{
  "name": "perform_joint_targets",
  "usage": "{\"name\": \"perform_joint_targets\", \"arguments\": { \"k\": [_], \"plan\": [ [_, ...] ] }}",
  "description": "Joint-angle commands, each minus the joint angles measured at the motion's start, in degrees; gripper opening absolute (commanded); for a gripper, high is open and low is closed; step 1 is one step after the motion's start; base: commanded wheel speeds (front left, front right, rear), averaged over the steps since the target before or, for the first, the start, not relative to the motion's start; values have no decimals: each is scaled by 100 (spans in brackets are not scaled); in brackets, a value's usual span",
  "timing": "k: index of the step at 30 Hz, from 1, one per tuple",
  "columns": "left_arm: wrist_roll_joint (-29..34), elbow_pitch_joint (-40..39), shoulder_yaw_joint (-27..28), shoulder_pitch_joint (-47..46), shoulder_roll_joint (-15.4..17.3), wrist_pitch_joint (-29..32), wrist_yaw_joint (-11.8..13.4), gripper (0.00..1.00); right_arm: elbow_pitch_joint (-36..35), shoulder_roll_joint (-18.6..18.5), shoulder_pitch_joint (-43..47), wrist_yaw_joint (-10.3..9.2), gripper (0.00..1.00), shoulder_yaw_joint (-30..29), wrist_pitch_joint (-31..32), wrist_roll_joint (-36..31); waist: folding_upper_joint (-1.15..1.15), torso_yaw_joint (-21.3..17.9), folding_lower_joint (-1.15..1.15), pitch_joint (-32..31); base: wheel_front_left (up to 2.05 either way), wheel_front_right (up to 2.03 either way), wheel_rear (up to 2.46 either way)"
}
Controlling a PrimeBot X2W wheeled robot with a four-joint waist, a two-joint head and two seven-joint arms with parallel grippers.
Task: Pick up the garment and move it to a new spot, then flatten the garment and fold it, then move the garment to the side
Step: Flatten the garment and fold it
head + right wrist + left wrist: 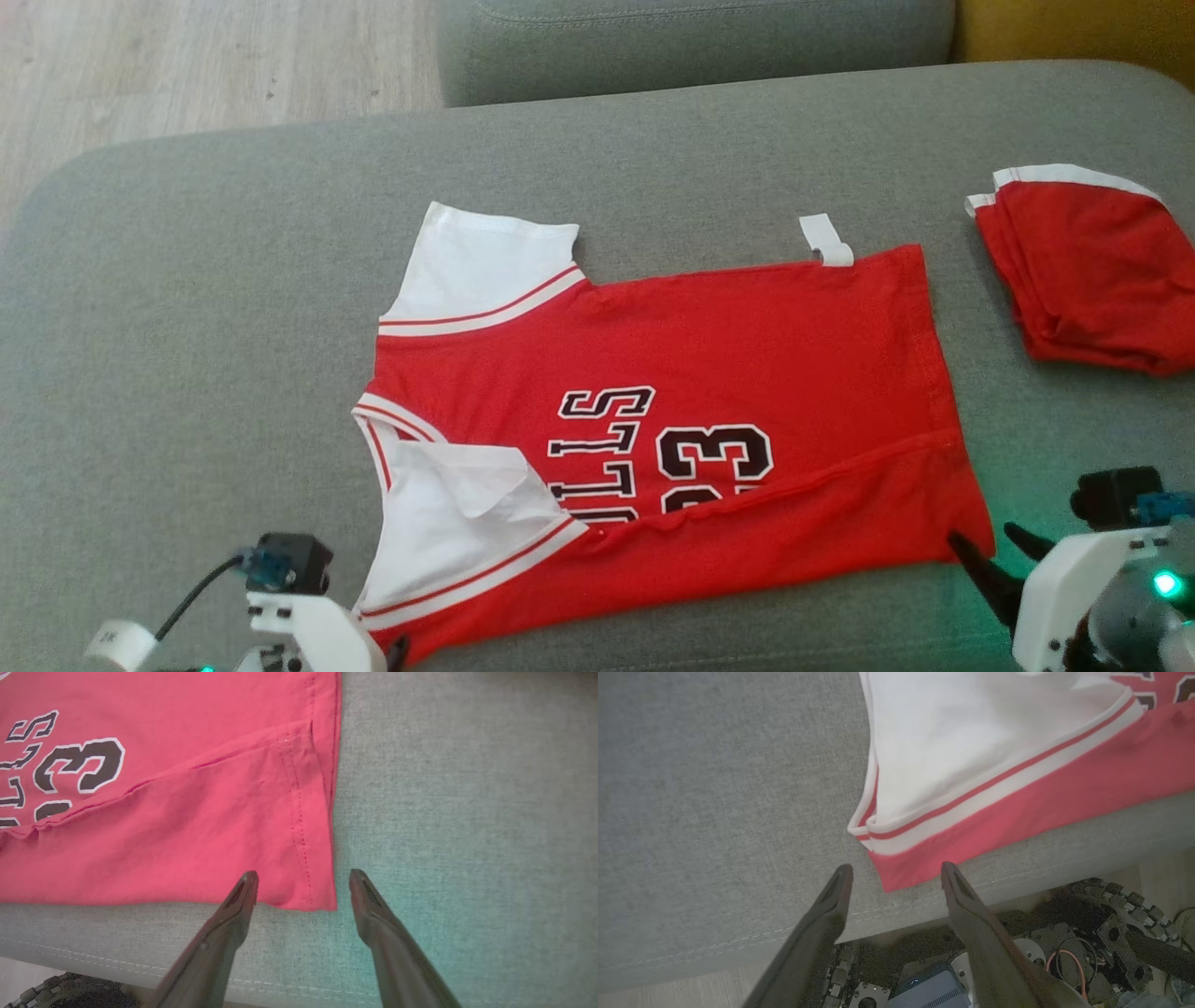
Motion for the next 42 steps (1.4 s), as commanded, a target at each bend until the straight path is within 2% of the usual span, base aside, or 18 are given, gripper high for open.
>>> {"name": "perform_joint_targets", "arguments": {
  "k": [1, 7, 10, 12, 19, 25, 31, 42],
  "plan": [
    [61, -126, 220, -325, 215, -52, -25, 100, -210, -136, -40, -4, 100, 1, -12, -43, 0, -3, 0, 1, 0, 0, 0],
    [531, -217, 453, -1156, 375, -220, -164, 100, -820, -90, -279, -4, 100, -389, -298, -4, 0, -17, 0, 132, 0, 0, 0],
    [774, -49, 594, -1877, 305, -251, -357, 100, -960, -6, -719, -4, 100, -573, -529, 39, 0, -49, 0, 346, 0, 0, 0],
    [898, 189, 612, -2431, 152, -215, -619, 100, -905, -24, -1108, -4, 100, -524, -590, -13, 0, -67, 0, 550, 0, 0, 0],
    [993, 1739, 399, -4353, -586, 409, -1852, 100, -81, -177, -2674, -4, 100, -89, -647, 80, 0, -123, 0, 1363, 0, 0, 0],
    [996, 3074, 244, -5515, -1154, 864, -2537, 100, 778, -394, -3729, -4, 100, 547, -673, 287, 0, -166, 0, 1920, 0, 0, 0],
    [978, 4311, 194, -6268, -1576, 1000, -2969, 100, 1396, -482, -4480, -4, 100, 1427, -779, 706, 0, -264, 0, 2342, 0, 0, 0],
    [976, 5509, 237, -6891, -1771, 945, -3218, 100, 1780, -472, -4963, -4, 100, 2491, -1065, 1286, 0, -508, 0, 2595, 0, 0, 0]
  ]
}}
